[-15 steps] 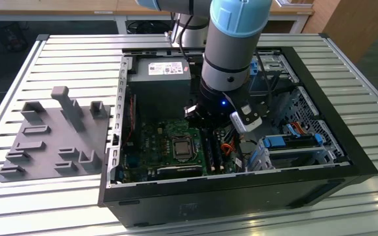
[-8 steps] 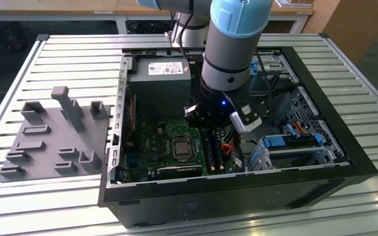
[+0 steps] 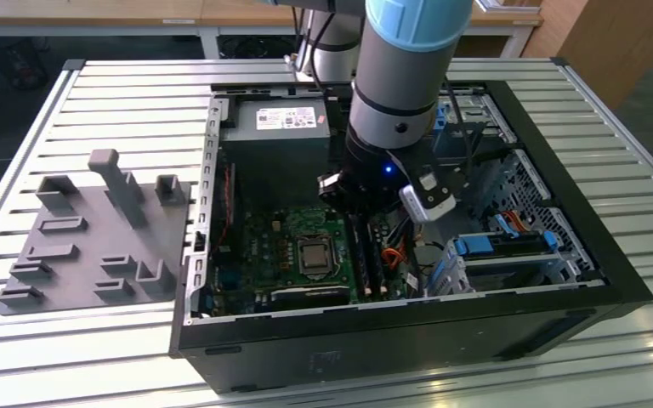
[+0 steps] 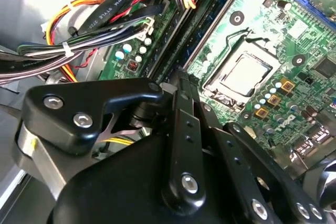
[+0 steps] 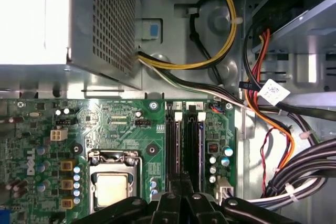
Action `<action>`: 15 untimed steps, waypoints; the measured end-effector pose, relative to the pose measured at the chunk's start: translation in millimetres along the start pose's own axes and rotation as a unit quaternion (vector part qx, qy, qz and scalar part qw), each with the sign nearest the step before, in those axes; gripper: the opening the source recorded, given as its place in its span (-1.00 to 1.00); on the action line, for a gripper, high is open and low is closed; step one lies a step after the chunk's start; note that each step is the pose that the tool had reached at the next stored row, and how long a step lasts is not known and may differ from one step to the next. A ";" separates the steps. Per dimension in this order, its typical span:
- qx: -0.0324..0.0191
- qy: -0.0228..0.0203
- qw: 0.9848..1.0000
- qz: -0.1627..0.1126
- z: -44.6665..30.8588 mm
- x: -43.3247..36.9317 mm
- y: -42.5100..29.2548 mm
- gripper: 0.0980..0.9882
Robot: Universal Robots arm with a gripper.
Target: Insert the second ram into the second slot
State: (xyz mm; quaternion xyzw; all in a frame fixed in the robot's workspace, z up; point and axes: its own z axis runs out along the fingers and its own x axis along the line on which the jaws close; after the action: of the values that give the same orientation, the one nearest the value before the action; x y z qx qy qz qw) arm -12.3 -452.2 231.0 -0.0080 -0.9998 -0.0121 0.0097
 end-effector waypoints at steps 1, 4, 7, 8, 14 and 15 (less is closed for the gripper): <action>0.000 0.000 1.000 0.000 -0.7 0.0 0.0 -0.98; 0.000 0.000 1.000 0.000 -2.5 0.1 0.1 -0.98; 0.000 0.000 1.000 0.000 -4.0 0.1 0.1 -0.98; 0.000 0.000 1.000 0.000 -4.8 0.1 0.1 -0.98; 0.000 0.000 1.000 0.000 -8.0 1.0 0.2 -0.98; -0.001 0.000 1.000 0.000 -8.2 1.3 0.2 -0.98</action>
State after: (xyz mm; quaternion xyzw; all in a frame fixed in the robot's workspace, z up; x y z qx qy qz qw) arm -13.4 -452.2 239.2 -0.0080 -0.9998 -0.0127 0.0097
